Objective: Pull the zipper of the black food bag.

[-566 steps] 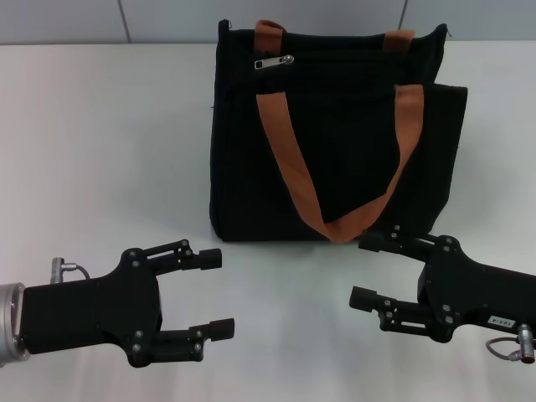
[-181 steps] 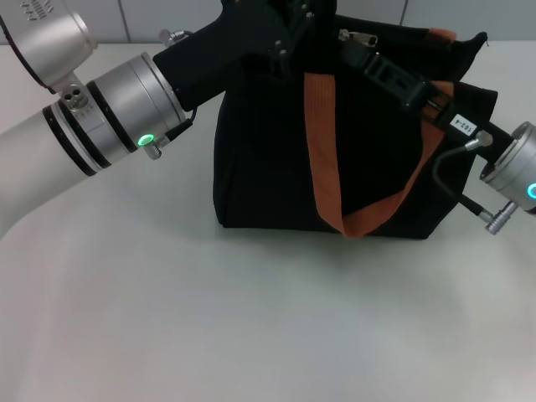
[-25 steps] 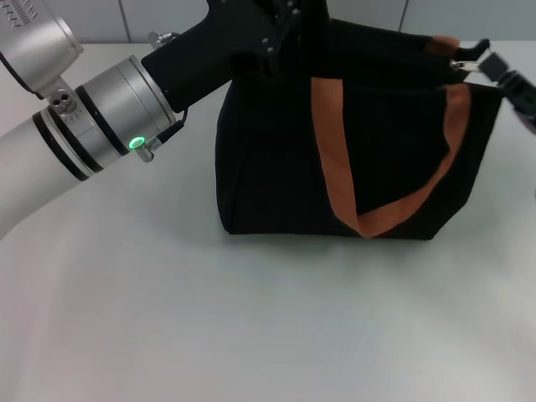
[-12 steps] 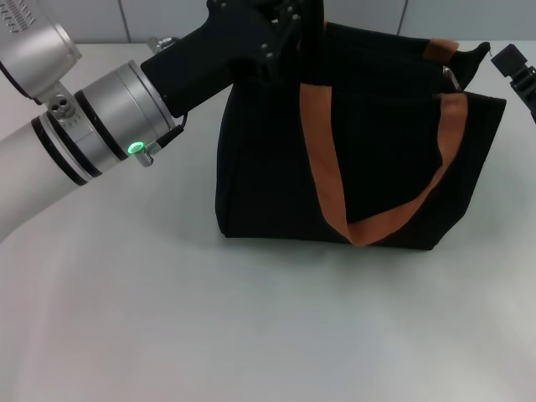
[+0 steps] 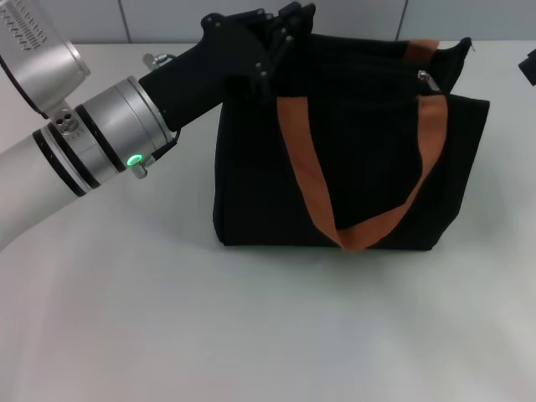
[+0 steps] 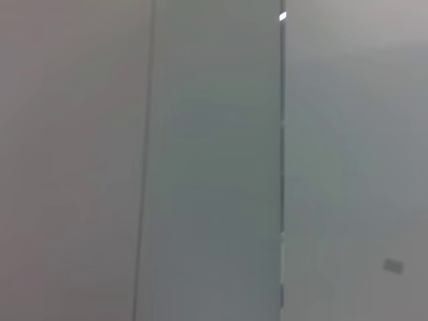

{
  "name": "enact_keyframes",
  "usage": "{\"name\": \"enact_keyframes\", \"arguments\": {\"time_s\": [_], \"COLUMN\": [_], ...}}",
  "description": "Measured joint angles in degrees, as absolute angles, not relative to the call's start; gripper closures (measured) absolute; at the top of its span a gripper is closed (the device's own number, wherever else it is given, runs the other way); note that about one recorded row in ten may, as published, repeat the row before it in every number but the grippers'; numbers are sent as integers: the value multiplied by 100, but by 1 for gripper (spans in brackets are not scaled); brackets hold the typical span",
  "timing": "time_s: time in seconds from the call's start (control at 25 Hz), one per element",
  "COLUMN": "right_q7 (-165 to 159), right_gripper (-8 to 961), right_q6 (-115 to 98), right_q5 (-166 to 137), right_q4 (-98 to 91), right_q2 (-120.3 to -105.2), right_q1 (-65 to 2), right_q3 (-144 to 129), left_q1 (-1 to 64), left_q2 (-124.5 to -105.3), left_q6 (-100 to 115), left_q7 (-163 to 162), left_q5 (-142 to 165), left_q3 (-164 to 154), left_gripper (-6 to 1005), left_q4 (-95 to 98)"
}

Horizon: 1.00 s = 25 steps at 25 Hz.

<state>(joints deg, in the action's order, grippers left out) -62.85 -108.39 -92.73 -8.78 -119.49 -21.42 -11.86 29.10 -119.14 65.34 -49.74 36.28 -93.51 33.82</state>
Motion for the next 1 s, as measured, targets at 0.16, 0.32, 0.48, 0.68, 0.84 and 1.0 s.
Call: {"name": "enact_keyframes", "arguments": {"time_s": [0.16,0.32,0.48,0.68,0.84,1.0], "right_q7": [-6159,-6098,-5780,-6039,-6028,-5926], "right_gripper": [178,178,178,178,178,178], "right_q6": [-10931,-10852,-10848,-10885,-10916,-10973], "right_q5": [-9274,-9306,-9312,-9424,-9442,-9442], "right_q4": [-868,-897,-898,-1027,-1082,-1041], "right_q2": [-11941,-11926,-11930,-11904,-11917,-11930], "right_q1": [-2119,-2118,-2038,-1977,-1977,-2002], "right_q3": [-1206,-1226,-1222,-1335,-1296,-1311], "left_q1": [2841,2621,2296,1653,1217,963], "left_q2": [-11908,-11902,-11885,-11865,-11841,-11790], "left_q6": [6475,6622,6890,7725,8407,9111], "left_q7": [-5067,-5043,-5066,-5087,-5045,-5094], "left_q5": [3616,3518,3469,3445,3451,3561], "left_q3": [-9294,-9145,-8757,-8023,-7370,-6810], "left_gripper": [878,840,694,516,341,189], "left_q4": [3382,3453,3383,2943,2556,2205]}}
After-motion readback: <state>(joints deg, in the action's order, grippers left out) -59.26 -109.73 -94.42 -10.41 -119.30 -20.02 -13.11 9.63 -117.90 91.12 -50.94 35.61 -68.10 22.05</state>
